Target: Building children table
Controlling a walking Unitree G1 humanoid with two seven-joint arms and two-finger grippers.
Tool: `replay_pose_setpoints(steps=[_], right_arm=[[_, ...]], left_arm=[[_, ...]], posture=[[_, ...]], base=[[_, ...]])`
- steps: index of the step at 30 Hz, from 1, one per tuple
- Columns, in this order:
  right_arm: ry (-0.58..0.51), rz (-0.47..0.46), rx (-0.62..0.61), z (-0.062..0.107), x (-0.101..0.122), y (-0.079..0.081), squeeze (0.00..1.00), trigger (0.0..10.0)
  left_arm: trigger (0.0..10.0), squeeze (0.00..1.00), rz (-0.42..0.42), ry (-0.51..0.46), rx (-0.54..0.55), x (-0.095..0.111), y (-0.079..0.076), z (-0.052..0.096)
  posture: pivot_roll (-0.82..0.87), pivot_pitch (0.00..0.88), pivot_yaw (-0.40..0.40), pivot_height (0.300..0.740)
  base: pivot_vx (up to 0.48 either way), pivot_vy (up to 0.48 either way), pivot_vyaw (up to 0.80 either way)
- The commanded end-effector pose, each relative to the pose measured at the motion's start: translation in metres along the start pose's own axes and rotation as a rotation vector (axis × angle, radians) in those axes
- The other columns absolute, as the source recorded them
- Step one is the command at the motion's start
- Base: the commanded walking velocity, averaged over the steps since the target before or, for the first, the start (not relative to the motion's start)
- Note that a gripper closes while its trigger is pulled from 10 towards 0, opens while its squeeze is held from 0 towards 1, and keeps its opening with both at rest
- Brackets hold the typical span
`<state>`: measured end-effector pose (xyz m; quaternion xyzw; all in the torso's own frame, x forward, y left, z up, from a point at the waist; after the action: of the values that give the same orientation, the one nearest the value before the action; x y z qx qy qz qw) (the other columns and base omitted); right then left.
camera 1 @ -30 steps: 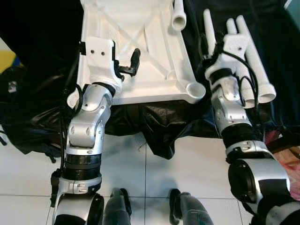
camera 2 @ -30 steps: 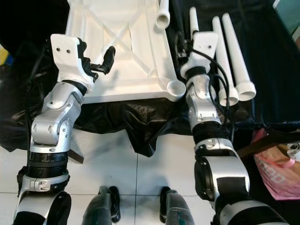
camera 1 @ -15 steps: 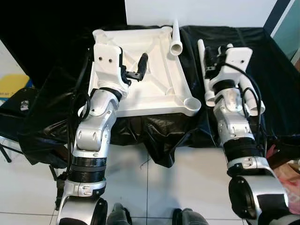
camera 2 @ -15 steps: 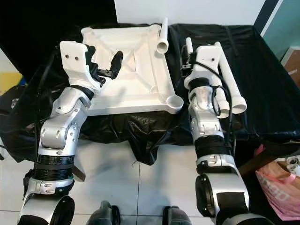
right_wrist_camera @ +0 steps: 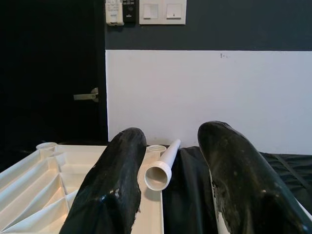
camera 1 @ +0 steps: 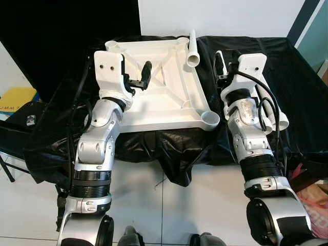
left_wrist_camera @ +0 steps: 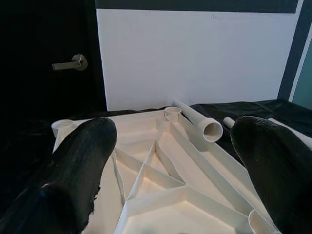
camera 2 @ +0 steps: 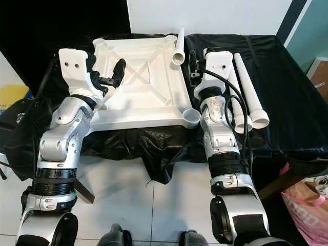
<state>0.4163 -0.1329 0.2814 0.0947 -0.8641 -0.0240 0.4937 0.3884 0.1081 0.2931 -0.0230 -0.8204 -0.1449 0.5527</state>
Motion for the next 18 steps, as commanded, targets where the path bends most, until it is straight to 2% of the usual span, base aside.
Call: replay_pose_setpoints(steps=[1,18], right_arm=[[0.013,0.002,0.0,0.0013,-0.0021,-0.0024,0.0,10.0],[0.039,0.004,0.019,0.0022,-0.0073,-0.001,0.0,10.0]], left_arm=[[10.0,0.0,0.006,0.0,0.008,-0.0014,0.0,0.0021],[10.0,0.0,0.02,0.004,0.018,-0.0033,-0.0001,0.0068]], posture=[[0.04,0.047,-0.003,0.74],[0.05,0.034,-0.029,0.74]], base=[[0.319,0.0,0.0],[0.341,0.0,0.0]])
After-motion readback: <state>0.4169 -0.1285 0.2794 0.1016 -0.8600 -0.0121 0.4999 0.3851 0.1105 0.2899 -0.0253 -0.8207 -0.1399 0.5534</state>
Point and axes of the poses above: a point about 5 cm out from each wrist's last joint towards the gripper, its own z axis pointing back from the gripper into the wrist, its own x axis along the axis of the wrist's last joint, y = z × x, the point moved 6 cm from there along -z, pointing out of the wrist towards the gripper, and after that the axes turned 10 degrees about -z, right-handed, at the moved point
